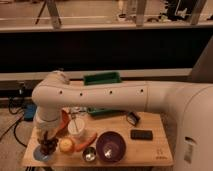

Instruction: Place grapes in plastic cup

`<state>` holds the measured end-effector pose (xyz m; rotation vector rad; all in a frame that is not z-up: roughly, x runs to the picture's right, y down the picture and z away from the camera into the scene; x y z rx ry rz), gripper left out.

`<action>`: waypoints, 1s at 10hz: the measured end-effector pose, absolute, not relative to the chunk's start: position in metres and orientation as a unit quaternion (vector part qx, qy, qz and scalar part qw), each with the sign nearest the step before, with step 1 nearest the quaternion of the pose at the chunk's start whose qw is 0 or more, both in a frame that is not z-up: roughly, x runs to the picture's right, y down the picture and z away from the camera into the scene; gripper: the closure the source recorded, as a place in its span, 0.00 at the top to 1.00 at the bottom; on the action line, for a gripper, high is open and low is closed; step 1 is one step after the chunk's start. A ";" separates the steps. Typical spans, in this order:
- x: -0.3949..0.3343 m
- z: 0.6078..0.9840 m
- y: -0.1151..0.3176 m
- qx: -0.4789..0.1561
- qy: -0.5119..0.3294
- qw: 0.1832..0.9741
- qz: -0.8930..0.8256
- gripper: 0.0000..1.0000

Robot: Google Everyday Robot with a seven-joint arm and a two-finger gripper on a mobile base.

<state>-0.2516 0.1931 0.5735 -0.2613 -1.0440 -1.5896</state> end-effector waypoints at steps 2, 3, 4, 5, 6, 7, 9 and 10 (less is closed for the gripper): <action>-0.257 0.567 0.203 -0.113 -0.455 0.561 -0.682 0.00; -0.260 0.564 0.208 -0.114 -0.459 0.555 -0.684 0.00; -0.262 0.562 0.211 -0.115 -0.463 0.549 -0.686 0.00; -0.265 0.561 0.215 -0.116 -0.466 0.543 -0.689 0.00; -0.267 0.560 0.217 -0.116 -0.468 0.538 -0.692 0.00; -0.267 0.560 0.218 -0.115 -0.470 0.532 -0.695 0.00; -0.265 0.563 0.220 -0.117 -0.476 0.523 -0.697 0.00; -0.265 0.563 0.222 -0.118 -0.480 0.521 -0.696 0.00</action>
